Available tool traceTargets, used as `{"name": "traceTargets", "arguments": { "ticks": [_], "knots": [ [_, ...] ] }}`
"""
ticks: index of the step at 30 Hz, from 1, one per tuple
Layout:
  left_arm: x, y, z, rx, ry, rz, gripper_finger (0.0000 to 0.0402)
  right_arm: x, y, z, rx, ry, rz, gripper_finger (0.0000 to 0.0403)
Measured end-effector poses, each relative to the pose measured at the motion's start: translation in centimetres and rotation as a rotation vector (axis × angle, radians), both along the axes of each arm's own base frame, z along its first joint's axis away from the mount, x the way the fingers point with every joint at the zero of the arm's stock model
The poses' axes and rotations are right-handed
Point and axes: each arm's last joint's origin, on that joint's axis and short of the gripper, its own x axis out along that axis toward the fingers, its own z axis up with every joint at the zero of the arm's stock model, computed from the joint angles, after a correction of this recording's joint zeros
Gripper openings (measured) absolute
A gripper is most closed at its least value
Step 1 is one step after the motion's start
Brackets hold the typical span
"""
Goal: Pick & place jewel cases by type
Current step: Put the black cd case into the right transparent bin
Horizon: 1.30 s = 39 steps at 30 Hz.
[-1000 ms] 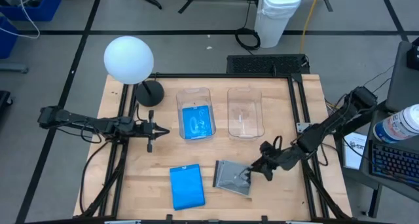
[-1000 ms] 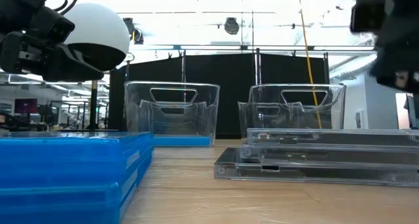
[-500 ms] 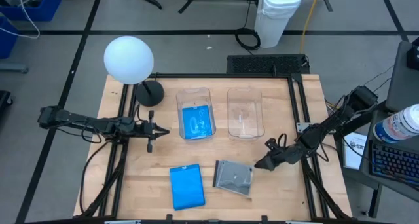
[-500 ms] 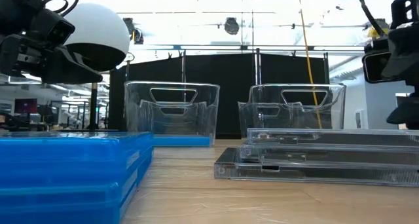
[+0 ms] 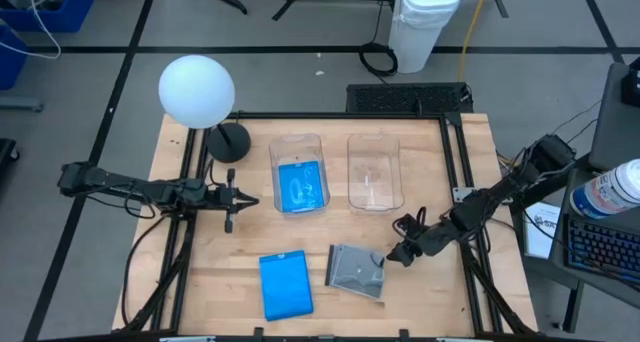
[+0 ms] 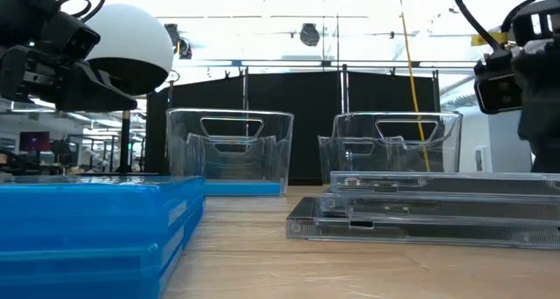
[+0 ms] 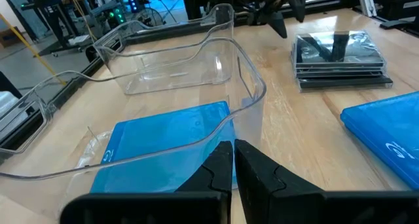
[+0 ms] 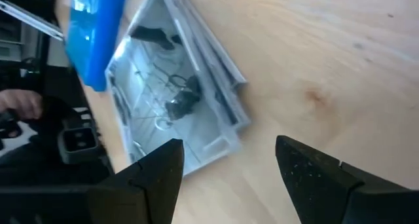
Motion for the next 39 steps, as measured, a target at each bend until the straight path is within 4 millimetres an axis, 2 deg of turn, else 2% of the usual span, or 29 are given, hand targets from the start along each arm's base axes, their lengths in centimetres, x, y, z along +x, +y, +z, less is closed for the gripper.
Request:
{"name": "traceTargets", "arguments": {
  "ticks": [26, 30, 39],
  "knots": [
    [-0.1, 0.0, -0.2, 0.003, 0.022, 0.000, 0.0026, 1.6, 1.1, -1.7, -0.005, -0.061, 0.052, 0.0226],
    [-0.1, 0.0, -0.2, 0.003, 0.022, 0.000, 0.0026, 1.6, 1.1, -1.7, -0.007, -0.065, 0.054, 0.0198],
    [-0.1, 0.0, -0.2, 0.003, 0.023, 0.000, 0.0026, 1.6, 1.1, -1.7, -0.012, -0.068, 0.058, 0.0102]
  ]
}}
